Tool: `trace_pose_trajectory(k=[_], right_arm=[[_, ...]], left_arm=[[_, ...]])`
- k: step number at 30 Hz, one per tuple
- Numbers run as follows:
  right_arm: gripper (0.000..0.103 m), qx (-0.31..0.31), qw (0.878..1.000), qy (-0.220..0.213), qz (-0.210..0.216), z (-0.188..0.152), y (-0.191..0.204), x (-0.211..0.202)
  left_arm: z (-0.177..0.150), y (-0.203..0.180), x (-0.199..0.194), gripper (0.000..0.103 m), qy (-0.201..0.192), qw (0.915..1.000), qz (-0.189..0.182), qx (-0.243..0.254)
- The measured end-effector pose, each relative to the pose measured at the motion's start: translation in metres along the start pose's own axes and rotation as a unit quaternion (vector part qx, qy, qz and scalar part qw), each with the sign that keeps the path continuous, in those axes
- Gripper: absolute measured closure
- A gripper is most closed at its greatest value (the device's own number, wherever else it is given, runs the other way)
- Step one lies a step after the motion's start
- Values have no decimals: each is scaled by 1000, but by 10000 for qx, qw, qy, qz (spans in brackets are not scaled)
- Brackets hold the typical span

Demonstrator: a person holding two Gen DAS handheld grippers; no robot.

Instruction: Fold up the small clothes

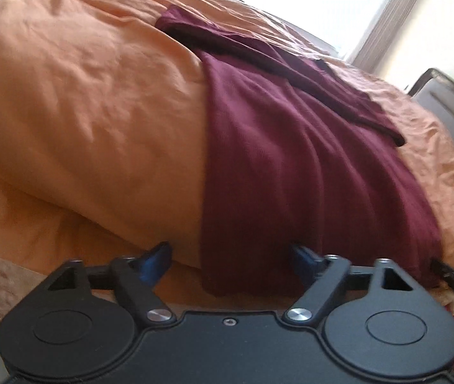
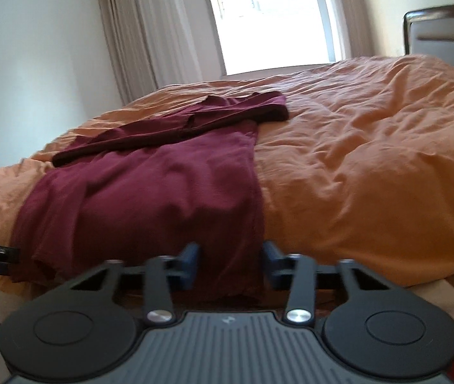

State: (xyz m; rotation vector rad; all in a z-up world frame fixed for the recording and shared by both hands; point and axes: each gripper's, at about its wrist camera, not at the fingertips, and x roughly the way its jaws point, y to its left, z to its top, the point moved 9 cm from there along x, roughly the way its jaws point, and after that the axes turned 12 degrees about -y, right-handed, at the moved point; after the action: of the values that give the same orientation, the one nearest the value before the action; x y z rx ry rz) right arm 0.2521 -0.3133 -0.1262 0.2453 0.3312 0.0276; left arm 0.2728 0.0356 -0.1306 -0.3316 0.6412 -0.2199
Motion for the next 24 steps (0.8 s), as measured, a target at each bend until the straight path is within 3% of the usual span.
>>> trace_pose_trajectory(k=[2, 3, 5, 9, 14, 20, 24], right_arm=[[86, 273, 9996, 16, 115, 4, -4, 0], [92, 411, 9990, 30, 162, 6, -8, 0], [94, 682, 9974, -5, 241, 13, -17, -3], [94, 820, 9960, -201, 301, 33, -31, -16], [95, 970, 9935, -278, 524, 48, -35, -29], [96, 423, 9974, -355, 469, 45, -21, -37], [96, 561, 9980, -1, 275, 21, -36, -24]], left_arm=[[1, -5, -1, 59, 108, 9995, -268, -123], [3, -6, -3, 64, 154, 9994, -285, -140], [9, -9, -6, 96, 183, 9995, -240, -66], [27, -12, -32, 97, -126, 9992, -55, 389], [53, -15, -70, 98, -493, 9914, 309, 1168], [50, -17, -86, 100, -576, 9869, 439, 1440], [26, 1, -69, 100, -356, 9917, 500, 1126]])
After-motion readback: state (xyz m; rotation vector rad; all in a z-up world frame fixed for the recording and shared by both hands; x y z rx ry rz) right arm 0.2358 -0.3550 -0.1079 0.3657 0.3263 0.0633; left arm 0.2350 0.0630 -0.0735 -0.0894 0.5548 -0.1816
